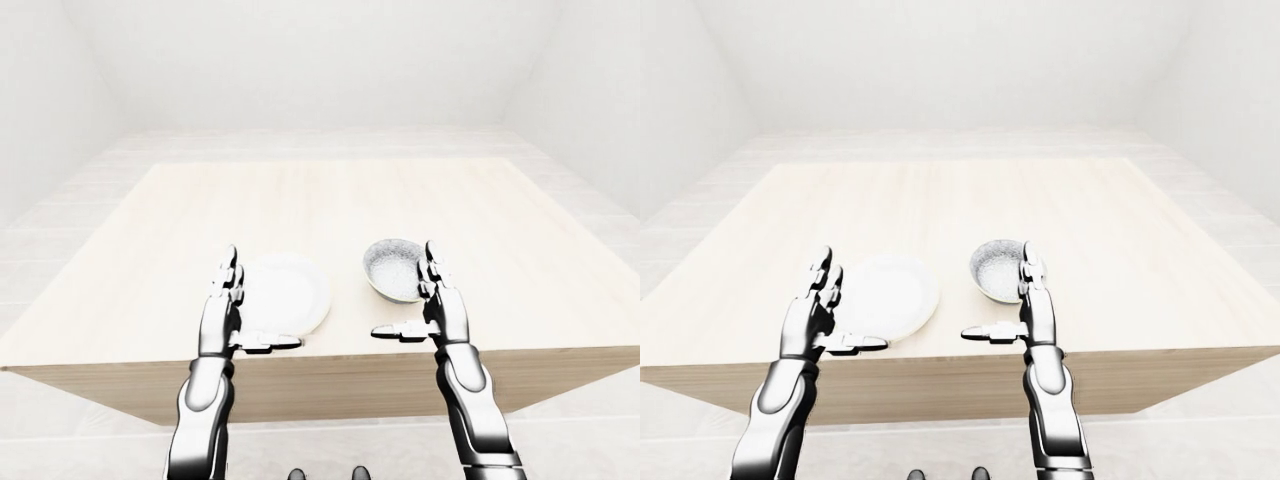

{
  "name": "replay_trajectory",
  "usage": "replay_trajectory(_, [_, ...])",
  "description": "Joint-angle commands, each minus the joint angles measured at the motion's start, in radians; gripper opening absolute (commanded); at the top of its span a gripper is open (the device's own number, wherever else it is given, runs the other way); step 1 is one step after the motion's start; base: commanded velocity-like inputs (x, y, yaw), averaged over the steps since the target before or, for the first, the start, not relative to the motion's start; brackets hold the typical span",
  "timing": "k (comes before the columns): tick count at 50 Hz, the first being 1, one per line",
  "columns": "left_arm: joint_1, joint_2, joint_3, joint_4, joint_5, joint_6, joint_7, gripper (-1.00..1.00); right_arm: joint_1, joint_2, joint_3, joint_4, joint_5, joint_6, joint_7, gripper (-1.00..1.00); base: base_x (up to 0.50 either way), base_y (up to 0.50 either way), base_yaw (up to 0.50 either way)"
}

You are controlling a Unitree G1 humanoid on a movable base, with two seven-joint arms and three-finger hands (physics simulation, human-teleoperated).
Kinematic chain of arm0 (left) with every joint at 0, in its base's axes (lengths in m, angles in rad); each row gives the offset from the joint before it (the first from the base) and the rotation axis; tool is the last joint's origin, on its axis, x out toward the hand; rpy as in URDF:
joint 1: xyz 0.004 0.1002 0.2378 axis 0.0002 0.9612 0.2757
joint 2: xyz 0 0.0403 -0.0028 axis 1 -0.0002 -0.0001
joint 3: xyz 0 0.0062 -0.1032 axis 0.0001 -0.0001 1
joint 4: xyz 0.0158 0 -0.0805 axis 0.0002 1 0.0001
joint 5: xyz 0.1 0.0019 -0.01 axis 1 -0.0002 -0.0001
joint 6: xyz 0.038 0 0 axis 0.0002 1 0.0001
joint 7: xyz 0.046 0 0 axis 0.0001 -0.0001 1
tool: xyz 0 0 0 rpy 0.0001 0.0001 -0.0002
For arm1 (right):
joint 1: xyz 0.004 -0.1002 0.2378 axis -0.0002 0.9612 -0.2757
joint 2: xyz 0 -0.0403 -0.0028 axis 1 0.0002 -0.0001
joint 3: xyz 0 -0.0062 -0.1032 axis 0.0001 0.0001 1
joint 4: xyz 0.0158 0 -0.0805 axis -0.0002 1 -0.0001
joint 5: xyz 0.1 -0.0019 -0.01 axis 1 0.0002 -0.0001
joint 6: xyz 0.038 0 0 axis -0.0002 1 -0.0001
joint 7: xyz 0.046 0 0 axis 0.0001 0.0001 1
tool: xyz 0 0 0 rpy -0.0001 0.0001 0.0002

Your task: Put the bowl on the plate.

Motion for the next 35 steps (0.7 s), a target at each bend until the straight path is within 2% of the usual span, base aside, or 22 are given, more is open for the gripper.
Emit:
replay_trajectory(1, [-0.003, 0.002, 0.018, -0.003, 0.0, 0.0, -0.009, 1.0, 0.013, 0.005, 0.001, -0.018, -0.005, -0.005, 0.012, 1.0, 0.0, 0.5, 0.0])
replay_trajectory(10, [0.02, 0.001, 0.02, -0.034, -0.006, -0.004, -0.025, 1.0, 0.021, 0.005, 0.0, -0.03, -0.004, -0.005, 0.019, 1.0, 0.0, 0.5, 0.0])
replay_trajectory(12, [0.021, 0.001, 0.021, -0.036, -0.007, -0.004, -0.027, 1.0, 0.023, 0.005, -0.001, -0.031, -0.001, -0.009, 0.023, 1.0, 0.0, 0.5, 0.0])
replay_trajectory(13, [0.022, 0.002, 0.023, -0.028, -0.007, -0.012, -0.03, 1.0, 0.015, 0.005, -0.004, -0.014, -0.016, -0.019, 0.008, 1.0, 0.0, 0.21, 0.0])
replay_trajectory(14, [0.022, 0.001, 0.024, -0.016, -0.006, -0.025, -0.03, 1.0, 0.01, 0.003, -0.006, -0.007, -0.01, -0.016, 0.013, 1.0, 0.0, 0.0, 0.0])
replay_trajectory(15, [0.021, 0.001, 0.025, -0.011, -0.008, -0.028, -0.032, 1.0, 0.006, 0.001, -0.01, -0.004, -0.003, -0.008, 0.019, 1.0, 0.0, 0.0, 0.0])
replay_trajectory(21, [0.016, 0.002, 0.025, 0.006, -0.001, -0.035, -0.034, 1.0, 0.013, 0.002, -0.01, -0.009, -0.002, -0.014, 0.025, 1.0, 0.0, 0.0, 0.0])
replay_trajectory(26, [0.013, 0.004, 0.027, 0.013, 0.001, -0.034, -0.036, 1.0, 0.013, 0.002, -0.01, -0.01, -0.002, -0.013, 0.026, 1.0, 0.0, 0.0, 0.0])
replay_trajectory(35, [0.013, 0.009, 0.041, -0.004, -0.006, -0.015, -0.044, 1.0, 0.017, 0.003, -0.008, -0.009, -0.005, -0.019, 0.028, 1.0, 0.0, 0.0, 0.0])
